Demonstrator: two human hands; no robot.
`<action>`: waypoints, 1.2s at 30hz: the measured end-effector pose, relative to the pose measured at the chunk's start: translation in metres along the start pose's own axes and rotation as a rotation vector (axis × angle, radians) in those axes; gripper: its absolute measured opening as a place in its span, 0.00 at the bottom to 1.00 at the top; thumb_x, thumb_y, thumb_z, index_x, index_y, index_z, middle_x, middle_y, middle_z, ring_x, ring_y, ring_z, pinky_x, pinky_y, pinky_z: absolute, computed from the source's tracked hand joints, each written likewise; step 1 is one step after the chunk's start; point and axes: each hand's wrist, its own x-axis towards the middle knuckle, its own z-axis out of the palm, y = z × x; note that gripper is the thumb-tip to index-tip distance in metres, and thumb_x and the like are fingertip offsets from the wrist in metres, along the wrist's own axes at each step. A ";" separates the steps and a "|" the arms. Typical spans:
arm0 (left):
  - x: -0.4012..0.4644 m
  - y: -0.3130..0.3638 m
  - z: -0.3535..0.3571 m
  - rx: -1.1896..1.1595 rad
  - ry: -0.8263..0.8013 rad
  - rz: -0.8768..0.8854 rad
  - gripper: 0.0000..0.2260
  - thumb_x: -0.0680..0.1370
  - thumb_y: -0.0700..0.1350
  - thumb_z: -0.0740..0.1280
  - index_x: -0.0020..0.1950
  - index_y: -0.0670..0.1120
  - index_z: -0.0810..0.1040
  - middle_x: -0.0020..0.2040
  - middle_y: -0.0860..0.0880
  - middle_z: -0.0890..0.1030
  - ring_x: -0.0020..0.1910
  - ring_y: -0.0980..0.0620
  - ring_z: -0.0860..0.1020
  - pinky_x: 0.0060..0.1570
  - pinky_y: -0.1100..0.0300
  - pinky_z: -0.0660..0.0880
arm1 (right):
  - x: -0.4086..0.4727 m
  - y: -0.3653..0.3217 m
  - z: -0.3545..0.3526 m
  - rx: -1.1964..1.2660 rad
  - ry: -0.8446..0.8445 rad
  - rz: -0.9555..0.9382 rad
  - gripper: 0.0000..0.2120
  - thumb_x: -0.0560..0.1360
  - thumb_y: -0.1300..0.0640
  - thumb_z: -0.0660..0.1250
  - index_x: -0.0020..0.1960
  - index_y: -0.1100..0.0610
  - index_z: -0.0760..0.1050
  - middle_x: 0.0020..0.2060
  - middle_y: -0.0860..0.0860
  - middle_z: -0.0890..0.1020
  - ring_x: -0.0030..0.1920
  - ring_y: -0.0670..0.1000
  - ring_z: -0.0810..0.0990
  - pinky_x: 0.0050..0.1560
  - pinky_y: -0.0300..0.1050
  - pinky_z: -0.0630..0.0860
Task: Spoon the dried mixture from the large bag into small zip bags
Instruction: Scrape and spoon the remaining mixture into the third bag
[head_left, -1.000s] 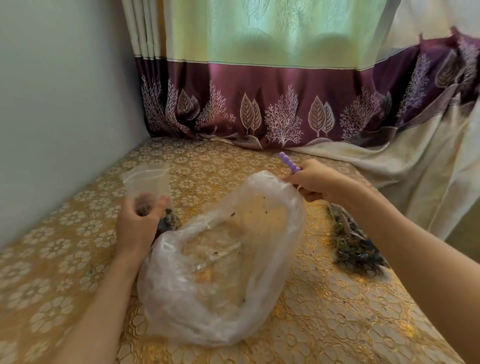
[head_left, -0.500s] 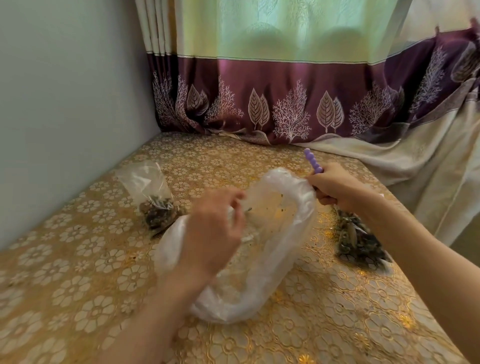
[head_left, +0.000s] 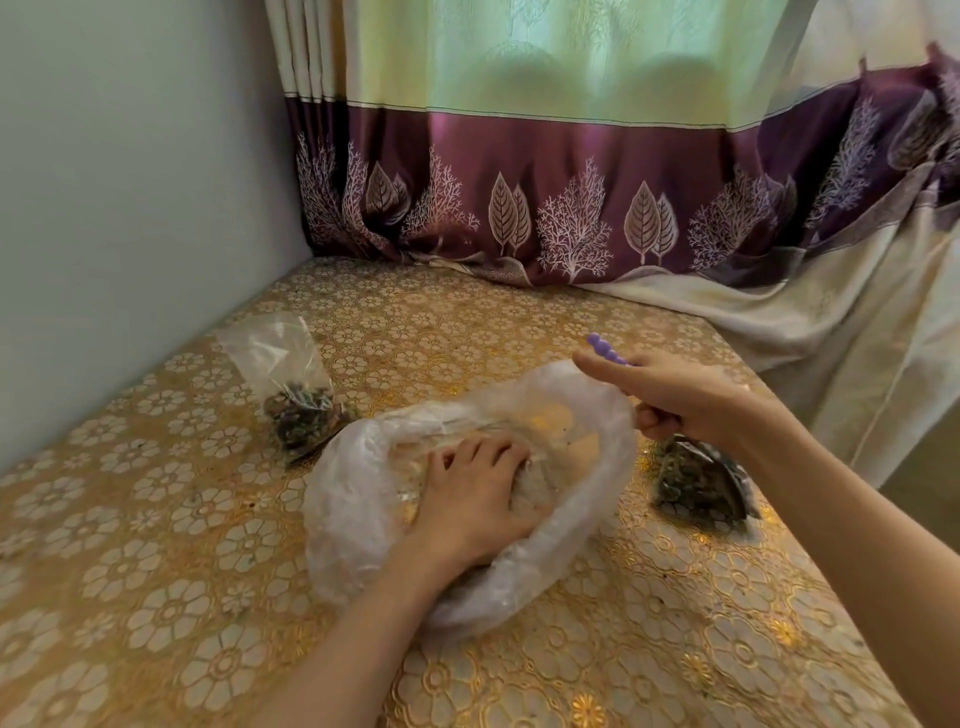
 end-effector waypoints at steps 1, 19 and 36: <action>0.000 -0.001 0.001 0.008 0.003 0.005 0.32 0.72 0.68 0.55 0.72 0.56 0.59 0.72 0.57 0.60 0.70 0.55 0.56 0.63 0.53 0.52 | -0.003 0.000 0.000 -0.055 -0.030 0.002 0.30 0.66 0.37 0.69 0.50 0.63 0.74 0.50 0.33 0.77 0.20 0.42 0.61 0.19 0.34 0.61; 0.002 -0.004 0.007 0.041 -0.054 0.031 0.29 0.77 0.60 0.53 0.75 0.59 0.47 0.76 0.54 0.52 0.74 0.51 0.50 0.66 0.49 0.49 | -0.017 -0.018 0.030 -0.127 0.521 -0.399 0.05 0.73 0.66 0.65 0.42 0.57 0.75 0.42 0.62 0.81 0.40 0.58 0.80 0.44 0.56 0.78; -0.028 -0.017 -0.090 -0.456 -0.046 0.133 0.17 0.69 0.61 0.65 0.55 0.55 0.75 0.49 0.61 0.76 0.49 0.64 0.74 0.55 0.59 0.75 | -0.059 -0.024 0.004 -0.344 0.285 -0.398 0.08 0.72 0.50 0.68 0.50 0.48 0.76 0.43 0.49 0.81 0.41 0.49 0.79 0.46 0.40 0.79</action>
